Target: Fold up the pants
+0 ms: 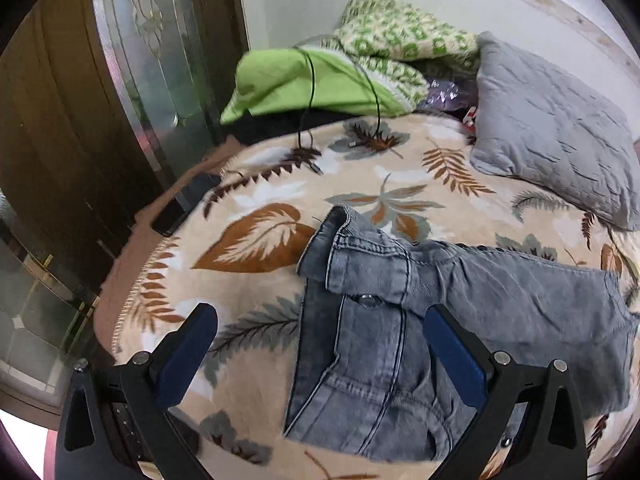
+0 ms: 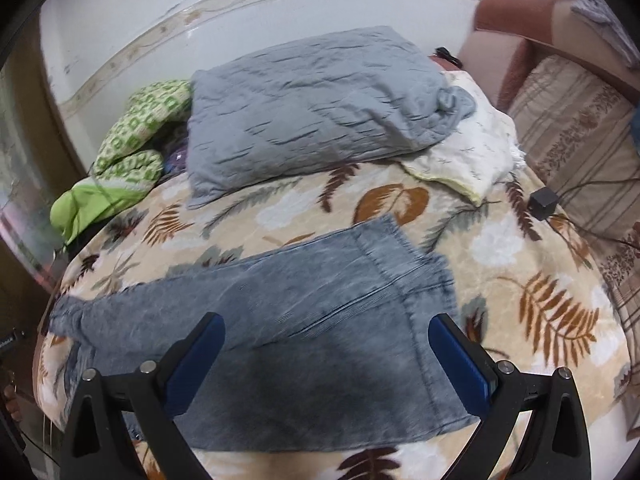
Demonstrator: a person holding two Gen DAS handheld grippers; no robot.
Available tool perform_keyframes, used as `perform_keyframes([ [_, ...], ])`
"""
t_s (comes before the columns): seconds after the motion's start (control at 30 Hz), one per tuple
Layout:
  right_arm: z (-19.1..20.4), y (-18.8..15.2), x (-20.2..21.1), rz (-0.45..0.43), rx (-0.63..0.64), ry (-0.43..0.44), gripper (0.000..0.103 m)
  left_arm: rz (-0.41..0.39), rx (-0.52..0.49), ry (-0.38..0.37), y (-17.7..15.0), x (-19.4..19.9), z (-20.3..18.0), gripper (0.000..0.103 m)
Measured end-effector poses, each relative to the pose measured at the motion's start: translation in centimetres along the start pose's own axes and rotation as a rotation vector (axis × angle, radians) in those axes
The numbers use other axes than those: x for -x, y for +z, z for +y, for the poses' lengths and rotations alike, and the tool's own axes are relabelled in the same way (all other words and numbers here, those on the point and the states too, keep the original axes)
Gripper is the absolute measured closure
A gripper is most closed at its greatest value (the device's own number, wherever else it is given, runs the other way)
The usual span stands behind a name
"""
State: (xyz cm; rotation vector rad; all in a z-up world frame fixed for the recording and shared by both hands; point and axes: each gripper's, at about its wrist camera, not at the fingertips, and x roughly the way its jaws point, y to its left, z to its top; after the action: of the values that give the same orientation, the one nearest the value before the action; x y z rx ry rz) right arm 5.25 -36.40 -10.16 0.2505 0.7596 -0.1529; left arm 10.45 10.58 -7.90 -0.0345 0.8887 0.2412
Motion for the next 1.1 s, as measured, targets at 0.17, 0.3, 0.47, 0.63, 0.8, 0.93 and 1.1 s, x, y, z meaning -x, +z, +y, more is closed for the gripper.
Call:
perform_keyframes([
  [0.17,3.6,-2.1,2.2,-0.048,0.089,0.002,0.0,-0.097,-0.077,0.022,-2.3,4.4,-0.8,0.0],
  [0.3,6.1,-3.3,4.5,-0.09,0.14,0.018,0.0,-0.145,-0.075,-0.006,-2.8,6.9,-1.1,0.0],
  [0.47,7.3,-3.4,7.1,-0.139,0.167,0.018,0.0,-0.209,-0.085,-0.015,-2.9,9.2,-1.6,0.0],
  [0.63,7.4,-3.0,7.4,-0.144,0.161,0.025,0.0,-0.22,-0.09,-0.016,-2.8,9.4,-1.8,0.0],
  [0.8,7.4,-2.6,5.7,-0.11,0.168,0.035,0.0,-0.177,-0.091,-0.015,-2.2,7.2,-1.8,0.0],
  [0.93,6.0,-1.1,3.2,-0.068,0.14,0.037,0.0,-0.071,-0.077,-0.013,0.3,1.9,-0.6,0.0],
  [1.1,2.9,1.9,-1.1,-0.019,0.119,-0.006,0.0,0.093,0.009,0.018,4.9,-6.3,2.6,0.0],
])
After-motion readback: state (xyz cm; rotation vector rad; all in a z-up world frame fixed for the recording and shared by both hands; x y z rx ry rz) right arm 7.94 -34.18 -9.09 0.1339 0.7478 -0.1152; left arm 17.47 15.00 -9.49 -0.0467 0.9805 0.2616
